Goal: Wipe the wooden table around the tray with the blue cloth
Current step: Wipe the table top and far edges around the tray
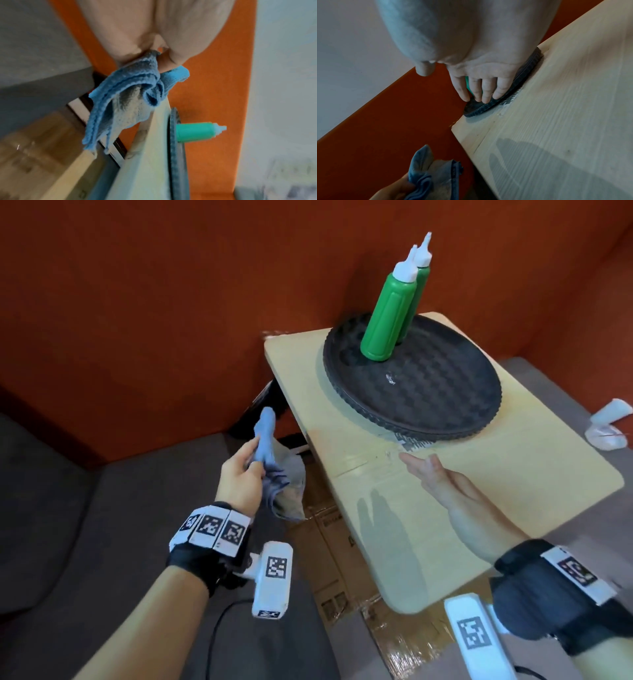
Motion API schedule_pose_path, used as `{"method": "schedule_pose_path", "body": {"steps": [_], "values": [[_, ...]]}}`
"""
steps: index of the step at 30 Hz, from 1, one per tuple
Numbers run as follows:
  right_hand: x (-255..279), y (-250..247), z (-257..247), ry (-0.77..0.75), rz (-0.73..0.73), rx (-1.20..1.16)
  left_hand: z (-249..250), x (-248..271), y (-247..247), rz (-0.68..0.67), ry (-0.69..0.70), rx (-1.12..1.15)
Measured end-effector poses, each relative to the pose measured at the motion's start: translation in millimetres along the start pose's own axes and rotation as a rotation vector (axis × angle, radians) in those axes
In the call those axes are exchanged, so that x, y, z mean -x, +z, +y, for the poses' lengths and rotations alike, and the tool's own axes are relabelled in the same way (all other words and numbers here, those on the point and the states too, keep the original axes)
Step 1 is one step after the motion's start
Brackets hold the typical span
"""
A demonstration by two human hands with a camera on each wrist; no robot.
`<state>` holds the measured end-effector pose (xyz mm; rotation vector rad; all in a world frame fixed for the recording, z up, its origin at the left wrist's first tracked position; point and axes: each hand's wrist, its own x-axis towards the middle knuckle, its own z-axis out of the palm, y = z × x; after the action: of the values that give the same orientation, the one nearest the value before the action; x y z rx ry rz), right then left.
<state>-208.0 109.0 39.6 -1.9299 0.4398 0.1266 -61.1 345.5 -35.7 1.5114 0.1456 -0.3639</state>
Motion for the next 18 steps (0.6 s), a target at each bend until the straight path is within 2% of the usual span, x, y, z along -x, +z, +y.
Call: {"method": "schedule_pose_path", "body": {"steps": [5,7,8,10,15,18], "values": [[27.5,16.8,-22.8,0.005,0.013,0.078,12.3,40.8,-24.6,-0.036,-0.474,0.613],[38.9,19.0,-32.2,0.025,0.016,0.079,14.5,58.1,-33.0,-0.097,-0.558,0.673],[43.0,17.8,-38.0,0.018,0.021,0.077,16.5,64.0,-35.2,-0.113,-0.556,0.666],[51.5,11.2,-55.6,0.013,0.017,0.101,29.1,72.0,-38.3,-0.108,-0.472,0.567],[68.4,-28.5,-118.8,-0.037,0.003,0.224,120.3,86.9,-27.9,-0.178,-0.079,0.154],[74.0,-60.1,-146.9,-0.094,0.040,0.240,165.2,93.3,-4.9,-0.203,0.136,-0.092]]}}
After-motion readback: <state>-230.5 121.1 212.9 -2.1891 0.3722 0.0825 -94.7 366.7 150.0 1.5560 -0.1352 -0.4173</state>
